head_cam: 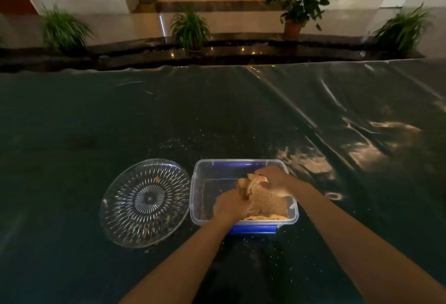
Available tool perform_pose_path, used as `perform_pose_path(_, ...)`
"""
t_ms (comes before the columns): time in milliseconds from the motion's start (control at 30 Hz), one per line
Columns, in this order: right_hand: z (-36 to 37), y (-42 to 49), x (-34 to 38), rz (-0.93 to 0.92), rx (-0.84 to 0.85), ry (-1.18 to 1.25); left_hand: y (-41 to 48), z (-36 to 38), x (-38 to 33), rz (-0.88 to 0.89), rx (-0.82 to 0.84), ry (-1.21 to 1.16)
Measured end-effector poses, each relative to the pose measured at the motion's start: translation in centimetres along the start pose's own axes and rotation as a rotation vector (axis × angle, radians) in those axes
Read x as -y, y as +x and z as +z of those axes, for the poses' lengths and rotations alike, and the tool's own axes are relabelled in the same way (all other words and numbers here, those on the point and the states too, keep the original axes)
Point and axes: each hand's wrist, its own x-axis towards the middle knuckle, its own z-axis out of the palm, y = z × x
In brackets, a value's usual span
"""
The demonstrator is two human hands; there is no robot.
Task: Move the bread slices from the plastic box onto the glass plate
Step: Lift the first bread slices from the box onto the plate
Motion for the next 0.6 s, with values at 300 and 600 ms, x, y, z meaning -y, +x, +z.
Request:
perform_pose_path(300,0.2,2.3,0.5,-0.08,0.058,0.011,2.9,2.4,0.7,-0.068,0.033,-0.003)
perform_pose_path(600,-0.5,2.8,-0.8,-0.038,0.071,0.141,3.2,2.5,0.9,-0.078,-0.041,-0.101)
